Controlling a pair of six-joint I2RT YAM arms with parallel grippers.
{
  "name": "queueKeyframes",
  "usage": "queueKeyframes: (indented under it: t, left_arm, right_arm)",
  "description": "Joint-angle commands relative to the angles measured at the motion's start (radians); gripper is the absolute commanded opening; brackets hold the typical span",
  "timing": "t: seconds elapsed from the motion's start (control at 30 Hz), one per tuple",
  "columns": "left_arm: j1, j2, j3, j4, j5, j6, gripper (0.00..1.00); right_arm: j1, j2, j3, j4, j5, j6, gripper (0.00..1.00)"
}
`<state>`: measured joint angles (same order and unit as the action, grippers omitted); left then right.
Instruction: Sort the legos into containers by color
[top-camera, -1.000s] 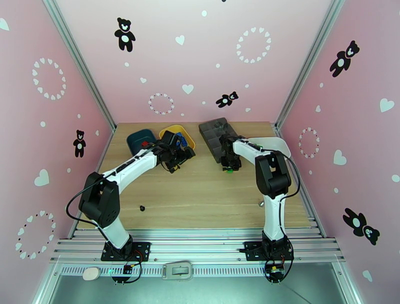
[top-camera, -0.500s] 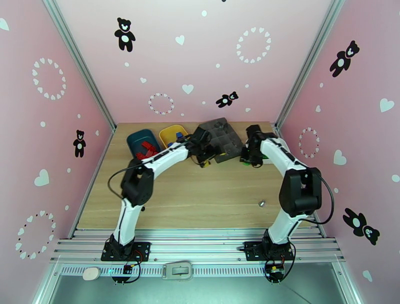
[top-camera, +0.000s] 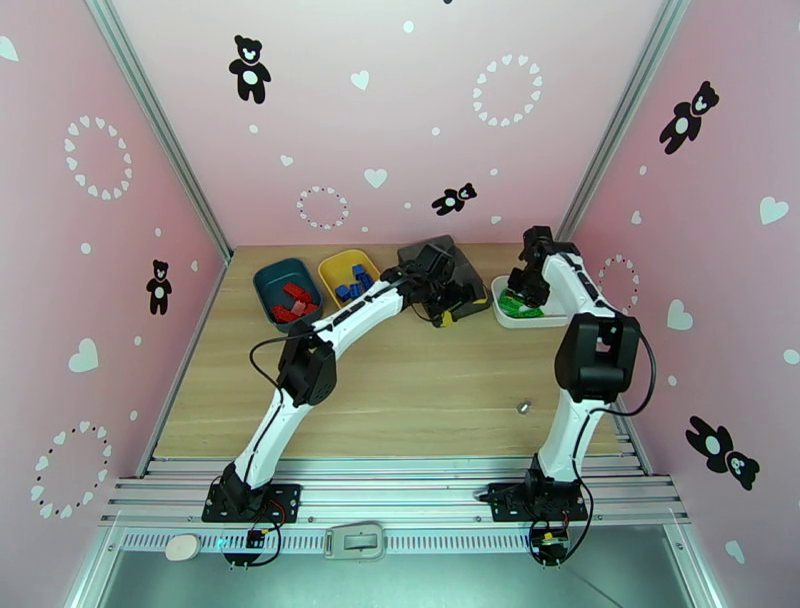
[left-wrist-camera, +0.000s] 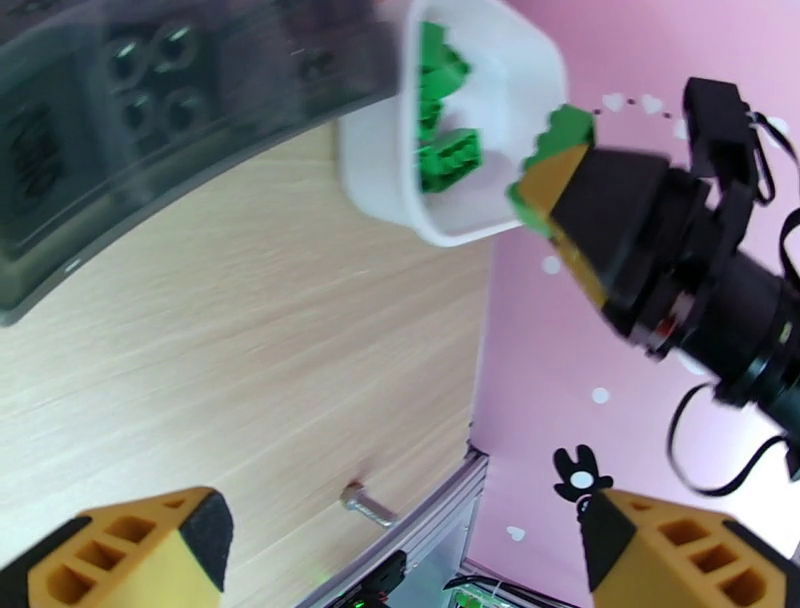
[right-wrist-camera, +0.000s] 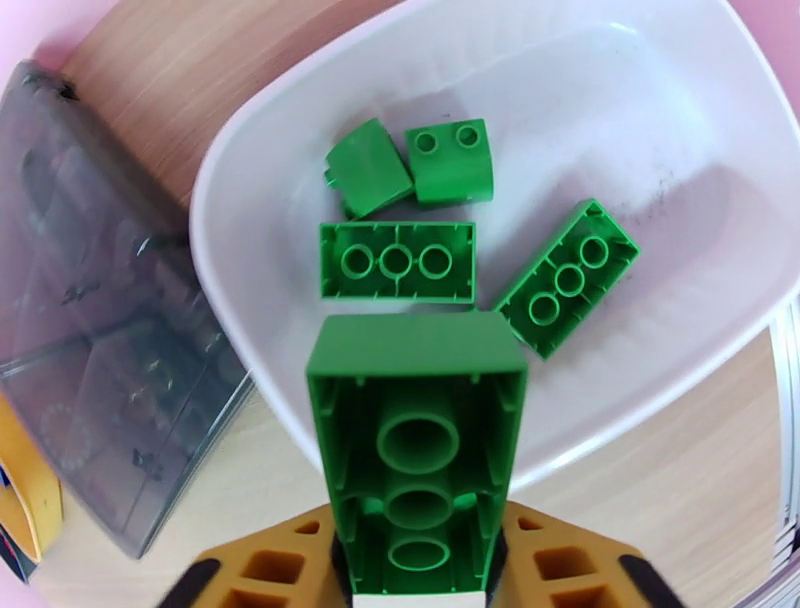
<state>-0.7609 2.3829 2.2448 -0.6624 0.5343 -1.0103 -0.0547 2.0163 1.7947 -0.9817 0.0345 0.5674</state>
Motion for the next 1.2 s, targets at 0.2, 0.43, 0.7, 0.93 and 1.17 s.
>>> queueKeyframes:
  t: [0.2,0.43,0.7,0.93,1.17]
  left_arm:
    - [0.024,-0.279,-0.22,-0.055,-0.176,0.122,0.98]
    - [0.056,-0.569,-0.451,-0.105,-0.463,0.244,0.98]
    - [0.09,-0.982,-0.763,-0.137,-0.886,0.338,0.98]
    - [0.096,-1.312,-1.067,0.148,-1.299,0.618,0.98]
    - [0.193,-1.34,-1.135,0.217,-1.645,0.669,0.98]
  right_arm:
    - [0.01,-0.056,-0.037,0.001,-0.025,-0.032,0.66]
    - [0.134,-0.219,-0.187,0.056,-0.015,-0.092,0.76]
    - [0.348,-0.406,-0.299,0.11,0.151,-0.132,0.77]
    - [0.387,-0.669,-0.519,0.438,0.226,-0.202,0.99]
    - [0.361,-0.664,-0.551,0.528,0.364,-0.192,0.97]
